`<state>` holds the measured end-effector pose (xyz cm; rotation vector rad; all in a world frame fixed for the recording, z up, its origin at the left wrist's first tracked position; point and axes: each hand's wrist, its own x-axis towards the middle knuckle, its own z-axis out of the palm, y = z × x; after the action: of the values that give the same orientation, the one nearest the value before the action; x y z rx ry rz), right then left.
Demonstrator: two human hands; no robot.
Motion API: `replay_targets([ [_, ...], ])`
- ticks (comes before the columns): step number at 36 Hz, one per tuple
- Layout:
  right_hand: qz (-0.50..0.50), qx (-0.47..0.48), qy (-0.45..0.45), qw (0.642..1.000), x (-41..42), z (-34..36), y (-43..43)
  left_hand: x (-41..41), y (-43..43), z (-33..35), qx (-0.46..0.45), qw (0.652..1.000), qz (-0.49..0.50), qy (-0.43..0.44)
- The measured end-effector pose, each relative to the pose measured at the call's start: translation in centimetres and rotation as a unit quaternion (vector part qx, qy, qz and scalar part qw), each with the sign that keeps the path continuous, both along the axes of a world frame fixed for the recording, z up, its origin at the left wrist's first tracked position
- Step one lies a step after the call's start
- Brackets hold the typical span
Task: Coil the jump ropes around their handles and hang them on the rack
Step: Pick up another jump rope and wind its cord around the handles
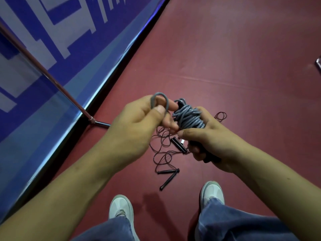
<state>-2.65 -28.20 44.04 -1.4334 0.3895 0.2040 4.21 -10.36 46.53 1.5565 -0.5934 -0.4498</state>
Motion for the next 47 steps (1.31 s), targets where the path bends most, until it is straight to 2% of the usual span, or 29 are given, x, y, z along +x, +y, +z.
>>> replay_targets([
  [2, -0.013, -0.003, 0.024, 1.0, 0.1, -0.3, 0.1, -0.6, -0.2, 0.0, 0.07, 0.994, -0.008, -0.079],
  [6, -0.02, -0.011, 0.042, 0.999, 0.2, -0.8, 0.4, -1.3, -0.7, -0.2, 0.129, 0.977, -0.012, -0.172],
  [8, 0.001, -0.08, 0.034, 0.996, 0.1, -0.9, 0.7, -1.3, -0.8, -0.4, 0.152, 0.957, -0.013, -0.248],
  [11, 0.09, -0.195, 0.041, 0.976, -0.2, -0.9, 0.9, -0.8, -0.6, -0.3, 0.181, 0.922, -0.015, -0.343],
  [14, 0.217, -0.231, 0.07, 0.946, -0.4, -0.2, 0.7, -0.7, -0.3, -0.2, 0.185, 0.91, -0.016, -0.37],
  [17, 0.282, -0.221, 0.078, 0.93, -0.5, 0.6, 0.0, -0.8, -0.1, -0.3, 0.149, 0.945, -0.007, -0.29],
  [21, 0.315, -0.194, 0.068, 0.927, -0.7, 0.6, -0.7, -0.2, 0.3, -0.2, 0.142, 0.967, 0.035, -0.211],
  [24, 0.33, -0.182, 0.023, 0.926, -1.0, 0.5, -0.5, 0.1, 0.4, -0.3, 0.082, 0.995, -0.001, -0.058],
  [26, 0.331, -0.154, -0.005, 0.931, -1.2, 0.6, -0.3, 0.3, 0.4, -0.7, 0.055, 0.997, -0.036, 0.038],
  [29, 0.317, -0.108, -0.054, 0.941, -1.5, 0.8, 0.1, 0.3, 0.3, -1.0, 0.025, 0.983, -0.069, 0.171],
  [32, 0.297, -0.075, -0.073, 0.949, -1.6, 0.9, 0.2, 0.0, 0.1, -1.3, 0.007, 0.963, -0.086, 0.255],
  [38, 0.258, -0.035, -0.094, 0.961, -1.5, 0.9, 0.3, 0.4, 0.1, -1.5, -0.048, 0.946, -0.093, 0.308],
  [41, 0.262, -0.03, -0.077, 0.961, -1.4, 0.9, 0.4, 0.4, 0.2, -1.6, -0.024, 0.956, -0.073, 0.285],
  [44, 0.285, -0.065, -0.071, 0.954, -1.5, 0.8, 0.2, 0.1, 0.2, -1.6, 0.013, 0.965, -0.054, 0.257],
  [47, 0.259, -0.056, -0.061, 0.962, -1.6, 0.9, 0.0, -0.2, 0.0, -1.5, 0.007, 0.967, -0.03, 0.255],
])
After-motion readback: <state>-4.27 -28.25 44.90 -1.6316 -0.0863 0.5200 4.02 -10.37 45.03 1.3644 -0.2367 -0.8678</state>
